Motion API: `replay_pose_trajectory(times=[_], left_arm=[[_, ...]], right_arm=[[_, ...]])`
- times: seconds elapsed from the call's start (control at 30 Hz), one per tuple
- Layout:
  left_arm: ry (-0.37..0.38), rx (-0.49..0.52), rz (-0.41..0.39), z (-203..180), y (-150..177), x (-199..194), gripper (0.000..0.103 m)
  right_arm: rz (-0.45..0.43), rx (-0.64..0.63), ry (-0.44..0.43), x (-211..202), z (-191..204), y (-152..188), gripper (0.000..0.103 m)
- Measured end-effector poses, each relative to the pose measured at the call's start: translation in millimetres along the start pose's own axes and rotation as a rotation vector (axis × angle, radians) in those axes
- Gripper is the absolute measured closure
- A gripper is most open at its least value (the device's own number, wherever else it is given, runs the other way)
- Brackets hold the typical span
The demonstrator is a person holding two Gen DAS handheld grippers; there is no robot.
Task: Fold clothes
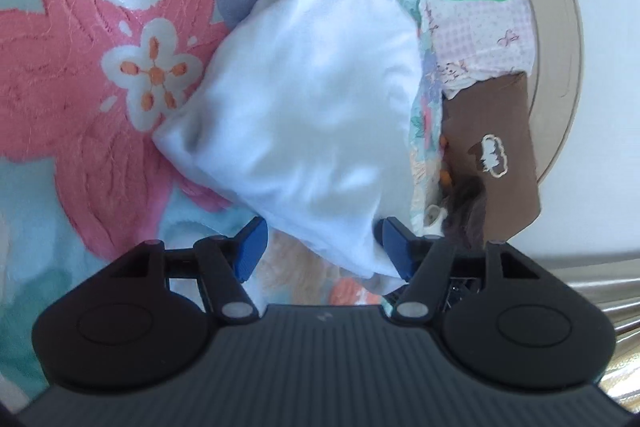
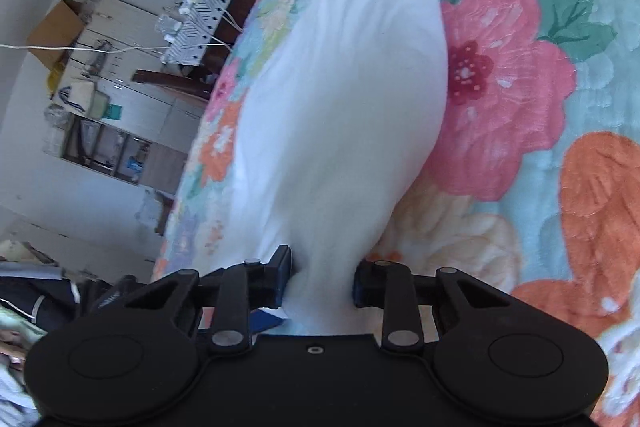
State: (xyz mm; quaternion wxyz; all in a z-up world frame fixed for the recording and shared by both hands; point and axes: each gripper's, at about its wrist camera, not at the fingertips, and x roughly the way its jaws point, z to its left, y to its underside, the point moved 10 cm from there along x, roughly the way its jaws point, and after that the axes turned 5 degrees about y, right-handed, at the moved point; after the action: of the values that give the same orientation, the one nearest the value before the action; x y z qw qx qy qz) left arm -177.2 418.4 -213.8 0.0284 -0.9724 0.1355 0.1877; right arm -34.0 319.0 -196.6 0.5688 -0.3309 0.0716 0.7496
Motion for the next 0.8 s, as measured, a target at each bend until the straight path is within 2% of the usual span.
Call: replay_pose_trajectory(times=[0.03, 0.1, 0.17, 0.2, 0.27, 0.33, 0.4, 0.47, 0.53, 0.57, 0.6, 0.63, 0.7, 0.77, 0.8], left_arm=[[0.040, -0.008, -0.012, -7, 3, -1, 0.040], [0.110, -0.075, -0.094, -16, 2, -4, 0.039], [0.126, -0.112, -0.167, -13, -6, -5, 0.033], [0.121, -0.142, -0.176, -9, -8, -4, 0.032], [0.135, -0.216, -0.142, -2, -2, -1, 0.031], [0.150, -0.261, -0.116, 1, 6, 1, 0.030], [0.131, -0.268, -0.129, 2, 12, 2, 0.030], [0.107, -0.270, -0.167, 4, 16, 3, 0.022], [0.048, -0.301, -0.154, 9, 15, 14, 0.022], [0.019, -0.304, -0.118, 11, 10, 22, 0.023], [0.004, -0.308, -0.121, 12, 2, 25, 0.024], [0.002, -0.299, -0.158, 10, -11, 25, 0.024], [-0.019, -0.204, -0.205, 1, -33, 22, 0.032], [-0.039, -0.111, -0.239, -8, -52, 18, 0.061], [-0.048, -0.065, -0.251, -12, -60, 16, 0.068]], right_arm=[[-0.003, 0.009, -0.012, -1, 6, -1, 0.069], [-0.002, 0.019, -0.024, -2, 16, -1, 0.070], [0.002, 0.042, -0.036, -3, 23, 2, 0.071], [-0.005, 0.079, -0.057, -4, 24, 4, 0.072], [-0.022, 0.153, -0.101, -6, 25, 5, 0.073], [-0.018, 0.162, -0.107, -5, 26, 5, 0.074], [0.000, 0.064, -0.041, -2, 29, 4, 0.075], [0.000, 0.017, -0.006, -4, 30, 0, 0.075], [-0.010, 0.015, -0.022, -7, 34, -2, 0.075], [-0.016, 0.008, -0.026, -8, 36, -2, 0.075], [-0.021, 0.001, -0.030, -9, 39, -2, 0.075], [-0.023, -0.020, -0.020, -9, 41, -1, 0.075], [-0.024, -0.031, -0.019, -9, 41, 0, 0.075], [-0.025, -0.011, -0.039, -10, 39, 2, 0.075], [-0.026, 0.002, -0.051, -10, 37, 3, 0.075]])
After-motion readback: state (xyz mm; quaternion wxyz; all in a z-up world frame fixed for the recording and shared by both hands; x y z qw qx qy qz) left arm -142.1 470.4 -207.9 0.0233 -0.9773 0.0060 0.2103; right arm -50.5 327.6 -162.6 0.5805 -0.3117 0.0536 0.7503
